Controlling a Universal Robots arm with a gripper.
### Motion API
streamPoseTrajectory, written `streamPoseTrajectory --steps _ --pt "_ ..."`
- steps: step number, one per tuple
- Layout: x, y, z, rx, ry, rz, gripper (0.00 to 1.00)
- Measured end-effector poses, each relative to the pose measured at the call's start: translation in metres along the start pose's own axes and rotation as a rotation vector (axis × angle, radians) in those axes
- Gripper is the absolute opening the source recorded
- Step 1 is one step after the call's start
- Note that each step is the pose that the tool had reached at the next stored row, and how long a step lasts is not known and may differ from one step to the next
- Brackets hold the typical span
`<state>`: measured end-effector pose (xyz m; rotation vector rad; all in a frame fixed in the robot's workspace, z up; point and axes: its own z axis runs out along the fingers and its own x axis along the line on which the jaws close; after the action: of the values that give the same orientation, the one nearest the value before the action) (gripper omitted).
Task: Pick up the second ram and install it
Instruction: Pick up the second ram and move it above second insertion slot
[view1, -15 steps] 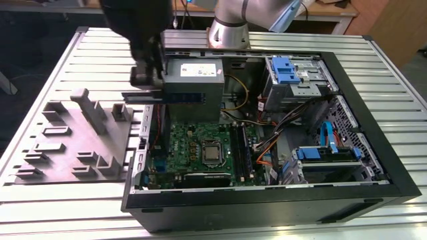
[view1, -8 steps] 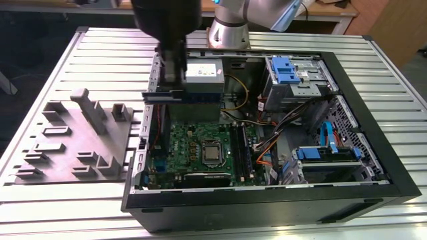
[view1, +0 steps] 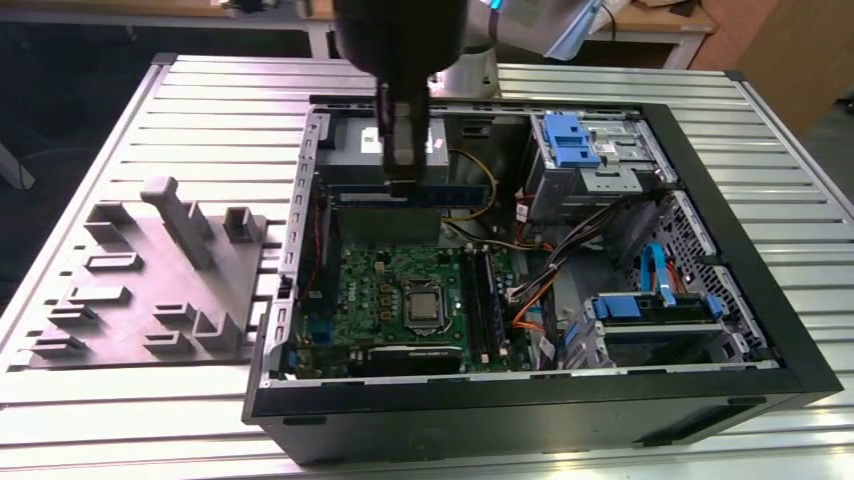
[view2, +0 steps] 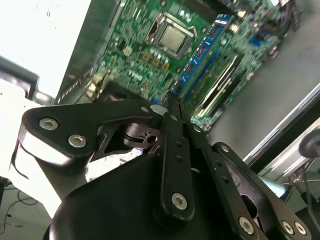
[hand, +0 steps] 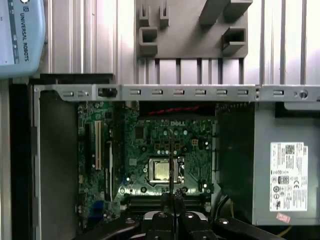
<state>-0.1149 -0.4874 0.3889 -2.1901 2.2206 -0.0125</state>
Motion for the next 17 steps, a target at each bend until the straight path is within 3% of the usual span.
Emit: streamPoseTrajectory --steps 9,17 --pt "-0.0004 -0.0267 0.0009 -0.0009 0.0001 0.0 0.12" --pt "-0.0004 -0.0281 0.0025 -0.0009 -0.0002 0.0 0.12"
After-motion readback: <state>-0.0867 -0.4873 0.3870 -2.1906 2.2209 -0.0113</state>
